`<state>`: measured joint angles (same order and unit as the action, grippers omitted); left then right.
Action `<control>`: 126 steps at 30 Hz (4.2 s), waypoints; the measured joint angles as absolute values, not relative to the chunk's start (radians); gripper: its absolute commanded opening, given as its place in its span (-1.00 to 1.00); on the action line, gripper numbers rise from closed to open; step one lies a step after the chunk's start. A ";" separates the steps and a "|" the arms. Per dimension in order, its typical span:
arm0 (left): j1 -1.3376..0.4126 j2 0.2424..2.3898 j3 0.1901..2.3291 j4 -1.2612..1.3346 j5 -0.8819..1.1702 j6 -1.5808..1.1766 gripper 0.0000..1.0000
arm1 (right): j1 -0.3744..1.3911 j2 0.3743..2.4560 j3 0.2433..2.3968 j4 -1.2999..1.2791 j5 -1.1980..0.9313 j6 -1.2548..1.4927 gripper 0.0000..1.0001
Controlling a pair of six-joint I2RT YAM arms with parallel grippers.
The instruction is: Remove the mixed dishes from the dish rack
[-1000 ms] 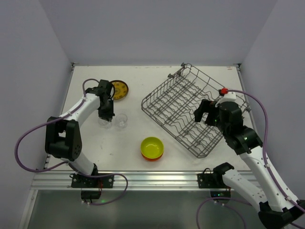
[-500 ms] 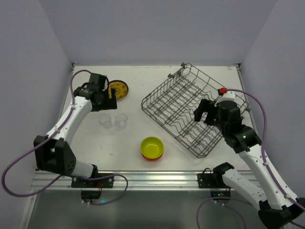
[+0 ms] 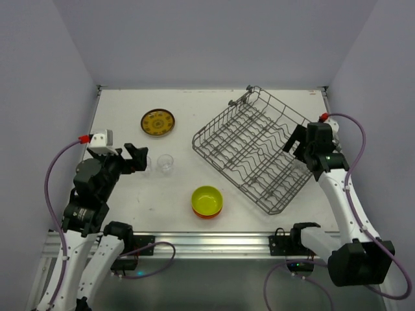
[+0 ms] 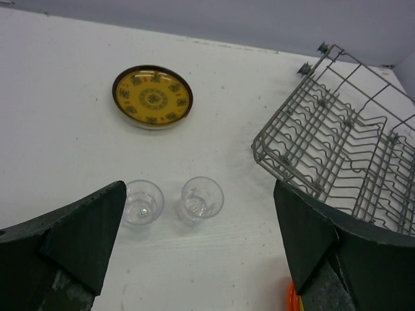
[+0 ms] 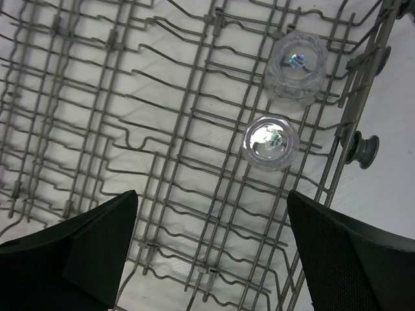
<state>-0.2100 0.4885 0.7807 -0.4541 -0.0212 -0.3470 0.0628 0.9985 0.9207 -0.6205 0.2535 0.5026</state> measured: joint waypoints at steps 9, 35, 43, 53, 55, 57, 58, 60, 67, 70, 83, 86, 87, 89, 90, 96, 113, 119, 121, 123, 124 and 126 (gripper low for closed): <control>-0.278 0.541 0.748 -0.458 -0.057 -0.347 1.00 | -0.048 1.265 0.969 -0.612 0.306 0.516 0.98; -0.332 0.561 0.748 -0.465 -0.090 -0.347 1.00 | -0.060 1.433 0.965 -0.553 0.353 0.561 0.68; -0.335 0.560 0.748 -0.465 -0.089 -0.347 1.00 | -0.060 1.433 0.953 -0.539 0.371 0.566 0.37; -0.335 0.560 0.748 -0.465 -0.089 -0.347 1.00 | -0.060 1.421 0.923 -0.526 0.373 0.569 0.16; -0.335 0.560 0.748 -0.465 -0.089 -0.347 1.00 | -0.060 1.411 0.921 -0.522 0.373 0.569 0.05; -0.335 0.560 0.748 -0.465 -0.089 -0.347 1.00 | -0.060 1.398 0.917 -0.516 0.373 0.570 -0.03; -0.335 0.560 0.748 -0.465 -0.089 -0.347 1.00 | -0.060 1.392 0.913 -0.514 0.374 0.570 -0.04; -0.335 0.560 0.748 -0.465 -0.089 -0.347 1.00 | -0.060 1.380 0.909 -0.515 0.374 0.572 -0.12; -0.335 0.560 0.748 -0.465 -0.090 -0.347 1.00 | -0.060 1.352 0.908 -0.513 0.373 0.573 -0.21; -0.335 0.560 0.748 -0.465 -0.090 -0.347 1.00 | -0.060 1.336 0.908 -0.518 0.370 0.573 -0.21; -0.335 0.545 0.748 -0.459 -0.068 -0.348 1.00 | -0.060 1.040 0.921 -0.538 0.131 0.557 -0.34; -0.335 0.548 0.748 -0.435 0.019 -0.364 1.00 | -0.059 0.984 0.920 -0.485 -0.079 0.559 -0.35; -0.335 0.554 0.746 -0.412 0.067 -0.382 1.00 | -0.055 0.970 0.911 -0.446 -0.162 0.569 -0.35; -0.336 0.573 0.730 -0.332 0.189 -0.423 1.00 | -0.034 0.937 0.867 -0.329 -0.317 0.599 -0.35; -0.336 0.590 0.709 -0.252 0.268 -0.464 1.00 | -0.017 0.921 0.834 -0.258 -0.394 0.627 -0.36; -0.397 0.784 0.532 0.332 0.654 -0.798 1.00 | 0.205 0.910 0.644 0.235 -0.681 0.826 -0.39; -0.523 0.967 0.620 0.695 0.821 -0.997 -0.22 | 0.426 1.166 0.611 1.043 -0.831 1.172 -0.41; -0.527 0.993 0.621 0.713 0.833 -1.016 -1.00 | 0.441 1.187 0.611 1.106 -0.834 1.195 -0.28; -0.527 0.997 0.624 0.718 0.834 -1.001 -1.00 | 0.440 1.191 0.611 1.111 -0.831 1.198 0.88; -0.527 0.995 0.643 0.669 0.825 -0.973 -1.00 | 0.440 1.191 0.611 1.114 -0.831 1.193 0.98; -0.527 0.992 0.659 0.619 0.807 -0.942 -1.00 | 0.441 1.188 0.611 1.114 -0.831 1.188 0.98; -0.531 0.980 0.717 0.445 0.734 -0.865 -1.00 | 0.433 1.168 0.607 1.082 -0.830 1.156 0.98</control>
<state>-0.5312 0.9798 0.7174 0.4450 0.7338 -0.8650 0.4332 1.1683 0.6067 1.0817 -0.8295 1.1561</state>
